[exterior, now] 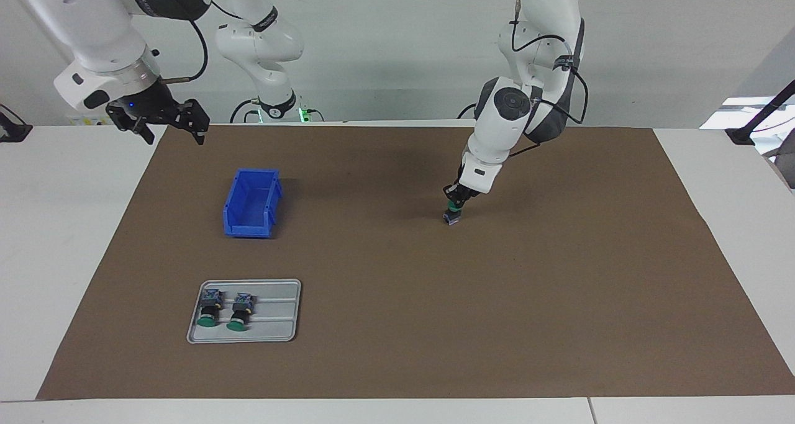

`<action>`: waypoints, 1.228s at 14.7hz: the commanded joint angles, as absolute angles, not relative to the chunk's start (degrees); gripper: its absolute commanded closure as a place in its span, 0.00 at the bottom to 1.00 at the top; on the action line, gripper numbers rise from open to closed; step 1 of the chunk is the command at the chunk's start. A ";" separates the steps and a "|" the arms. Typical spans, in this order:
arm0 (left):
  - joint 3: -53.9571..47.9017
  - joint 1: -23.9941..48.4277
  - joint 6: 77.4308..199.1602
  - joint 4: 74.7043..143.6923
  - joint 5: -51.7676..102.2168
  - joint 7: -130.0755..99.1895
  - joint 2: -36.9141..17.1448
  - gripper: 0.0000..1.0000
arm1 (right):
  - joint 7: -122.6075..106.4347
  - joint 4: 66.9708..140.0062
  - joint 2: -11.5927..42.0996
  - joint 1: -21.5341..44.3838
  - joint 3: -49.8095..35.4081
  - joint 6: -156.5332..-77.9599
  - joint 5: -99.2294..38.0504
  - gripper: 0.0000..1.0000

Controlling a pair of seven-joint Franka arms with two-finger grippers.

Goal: Place and press button with both arms

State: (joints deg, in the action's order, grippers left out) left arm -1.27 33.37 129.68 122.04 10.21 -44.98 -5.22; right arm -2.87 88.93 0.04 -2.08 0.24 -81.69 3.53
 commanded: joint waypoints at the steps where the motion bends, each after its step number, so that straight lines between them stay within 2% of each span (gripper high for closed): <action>1: -0.97 34.80 131.66 124.80 9.23 -45.53 -4.84 1.00 | -3.60 90.18 -1.05 -2.55 -0.09 -81.65 3.34 0.01; 9: -0.97 35.16 134.03 126.21 9.49 -45.26 -5.10 1.00 | -3.60 90.18 -1.05 -2.55 0.00 -81.65 3.34 0.01; 13: -0.35 32.62 128.08 122.45 9.58 -44.39 -2.64 0.89 | -3.60 90.18 -1.05 -2.55 0.00 -81.65 3.34 0.01; 15: -0.18 31.91 123.77 119.28 9.58 -44.30 -2.46 0.74 | -3.69 90.18 -1.05 -2.37 -0.09 -81.65 3.25 0.01; 16: -0.26 30.16 122.71 118.48 9.58 -44.04 -2.20 0.60 | -3.60 90.18 -1.05 -2.20 -0.17 -81.65 3.25 0.01; 17: -0.26 29.54 122.17 118.39 9.58 -43.86 -1.24 0.41 | -3.86 90.18 -1.05 -2.20 -0.18 -81.65 3.25 0.01; 18: -0.18 28.75 121.73 117.87 9.58 -43.34 -0.36 0.31 | -3.78 90.09 -1.05 -2.28 -0.18 -81.56 3.25 0.01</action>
